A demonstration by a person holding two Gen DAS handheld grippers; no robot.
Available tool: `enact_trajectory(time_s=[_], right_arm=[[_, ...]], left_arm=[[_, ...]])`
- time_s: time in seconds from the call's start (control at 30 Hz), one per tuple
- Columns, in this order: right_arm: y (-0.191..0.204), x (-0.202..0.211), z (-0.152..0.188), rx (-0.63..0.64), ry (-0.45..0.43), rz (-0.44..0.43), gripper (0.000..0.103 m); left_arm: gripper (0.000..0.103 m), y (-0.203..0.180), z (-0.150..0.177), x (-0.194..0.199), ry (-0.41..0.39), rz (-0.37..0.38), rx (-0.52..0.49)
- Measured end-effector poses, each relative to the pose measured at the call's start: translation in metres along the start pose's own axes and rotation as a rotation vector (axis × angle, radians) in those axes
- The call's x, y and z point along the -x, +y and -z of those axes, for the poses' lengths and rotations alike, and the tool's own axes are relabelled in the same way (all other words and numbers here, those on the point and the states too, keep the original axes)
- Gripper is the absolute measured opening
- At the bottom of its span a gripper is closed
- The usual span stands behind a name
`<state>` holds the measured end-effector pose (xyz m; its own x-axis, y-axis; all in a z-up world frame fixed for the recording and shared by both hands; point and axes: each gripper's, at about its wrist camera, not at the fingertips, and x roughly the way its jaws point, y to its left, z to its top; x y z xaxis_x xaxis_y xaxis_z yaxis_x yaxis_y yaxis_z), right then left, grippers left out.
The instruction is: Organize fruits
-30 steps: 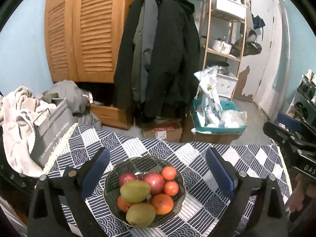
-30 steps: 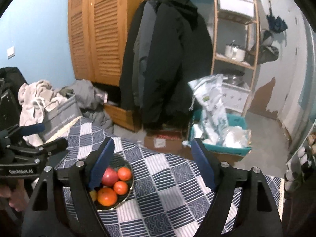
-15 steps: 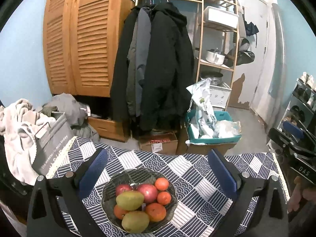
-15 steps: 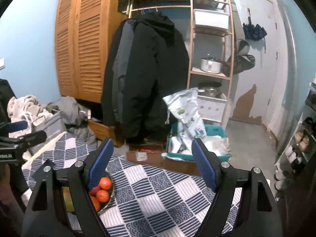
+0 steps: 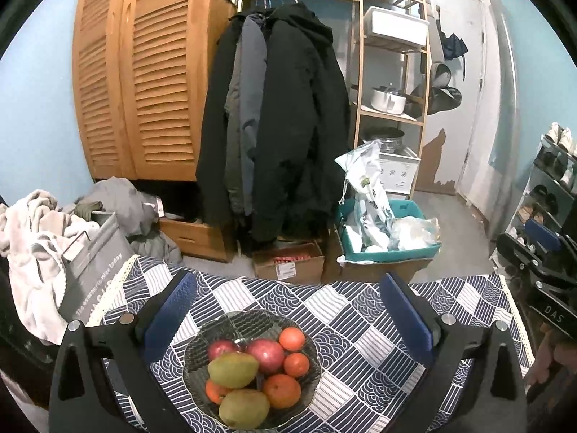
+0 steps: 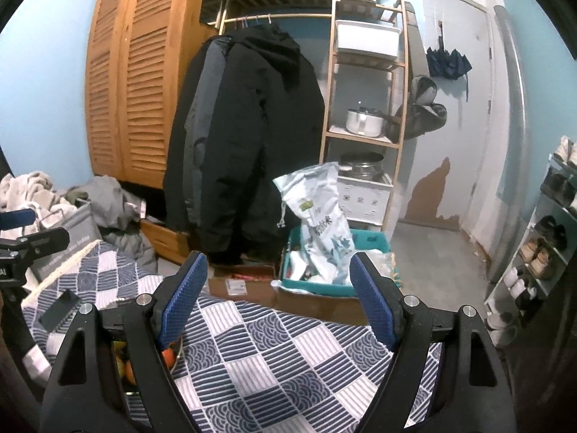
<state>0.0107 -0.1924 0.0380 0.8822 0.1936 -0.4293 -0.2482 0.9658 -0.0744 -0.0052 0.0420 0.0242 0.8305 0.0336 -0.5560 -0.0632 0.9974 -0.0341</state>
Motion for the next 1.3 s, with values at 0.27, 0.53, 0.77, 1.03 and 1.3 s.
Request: enact_trajectory(time_s=[0.27,0.53,0.77,1.03,1.3], right_arm=[[-0.0031,0.0016,0.0012,-0.003,0.004,-0.002,0.080],[-0.0050,0.0026,0.0011,-0.005,0.003,0.000,0.080],[-0.0041,0.0021,0.0014,-0.004,0.003,0.000,0.080],[-0.0040,0.0024,0.0012,-0.004,0.003,0.001,0.080],[-0.0044,0.0031,0.0010,-0.003,0.003,0.001,0.080]], left_arm=[[0.102,-0.0013,-0.0013,0.0002,-0.013,-0.004,-0.004],[0.102,-0.0023,-0.0010,0.0021,-0.012,-0.004,-0.004],[0.102,-0.0028,-0.0013,0.0030,-0.015,-0.007,-0.001],[0.102,-0.0025,-0.0021,0.0035,-0.012,-0.006,-0.003],[0.102,-0.0014,-0.0021,0.0052,-0.015,-0.005,-0.002]])
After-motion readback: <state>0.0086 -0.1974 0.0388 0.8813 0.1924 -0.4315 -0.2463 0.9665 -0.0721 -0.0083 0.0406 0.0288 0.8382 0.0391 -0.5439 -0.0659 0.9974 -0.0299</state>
